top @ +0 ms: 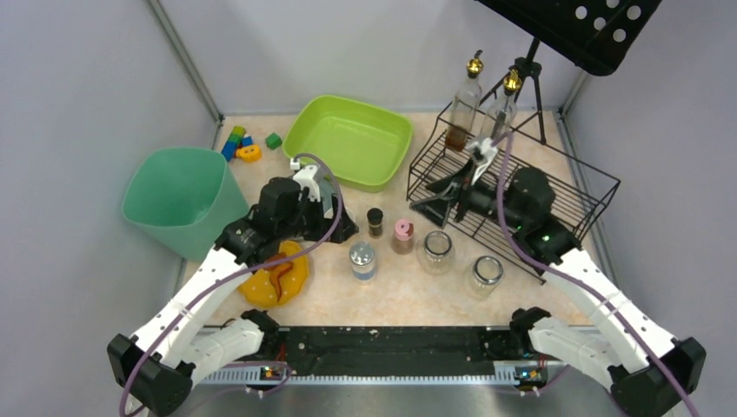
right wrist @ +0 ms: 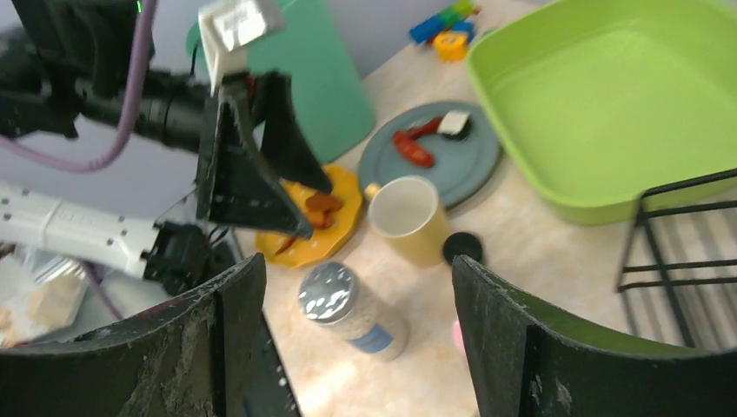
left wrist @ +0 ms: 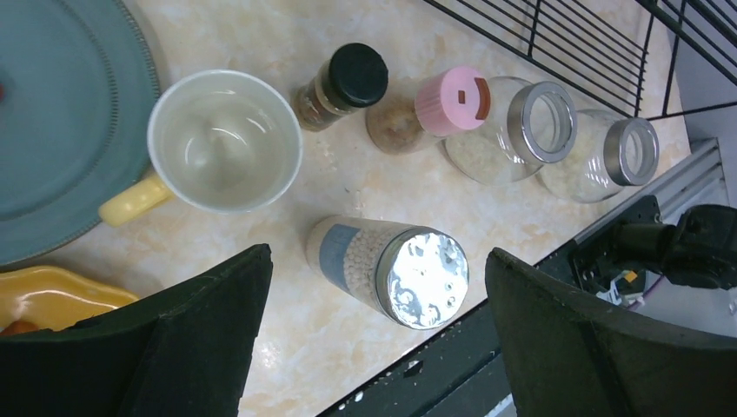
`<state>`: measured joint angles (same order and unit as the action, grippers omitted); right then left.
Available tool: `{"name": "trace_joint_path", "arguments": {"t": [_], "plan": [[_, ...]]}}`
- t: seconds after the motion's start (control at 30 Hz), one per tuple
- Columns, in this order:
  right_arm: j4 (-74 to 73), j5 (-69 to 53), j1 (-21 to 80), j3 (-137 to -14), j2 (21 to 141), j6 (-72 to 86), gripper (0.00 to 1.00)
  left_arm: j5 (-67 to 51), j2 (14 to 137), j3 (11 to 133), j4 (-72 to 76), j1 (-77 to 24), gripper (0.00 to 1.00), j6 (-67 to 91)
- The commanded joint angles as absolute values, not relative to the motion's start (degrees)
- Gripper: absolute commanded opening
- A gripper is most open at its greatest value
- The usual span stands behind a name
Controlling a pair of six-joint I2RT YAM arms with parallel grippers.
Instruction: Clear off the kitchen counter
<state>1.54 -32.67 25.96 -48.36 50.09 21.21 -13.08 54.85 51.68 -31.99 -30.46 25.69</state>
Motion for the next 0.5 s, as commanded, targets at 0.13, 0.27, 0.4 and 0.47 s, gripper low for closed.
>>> {"name": "trace_joint_path", "arguments": {"t": [0.13,0.27,0.4,0.47], "plan": [[-2.9,-23.8,41.2,-49.6,59.2,16.0,0.77,-0.7,50.8,58.8,-39.4,-30.5,0.97,25.9],[-4.0,-16.5,47.5,-49.9,64.2,13.6,0.77,5.3,48.5,58.5,-42.4,-30.4,0.97,26.4],[-3.9,-11.7,52.6,-51.1,69.9,12.5,0.77,9.1,46.2,57.6,-44.3,-30.5,0.98,27.2],[-3.7,-8.7,55.6,-52.0,72.0,11.6,0.78,8.9,45.0,57.0,-44.4,-30.5,0.98,27.1]]}}
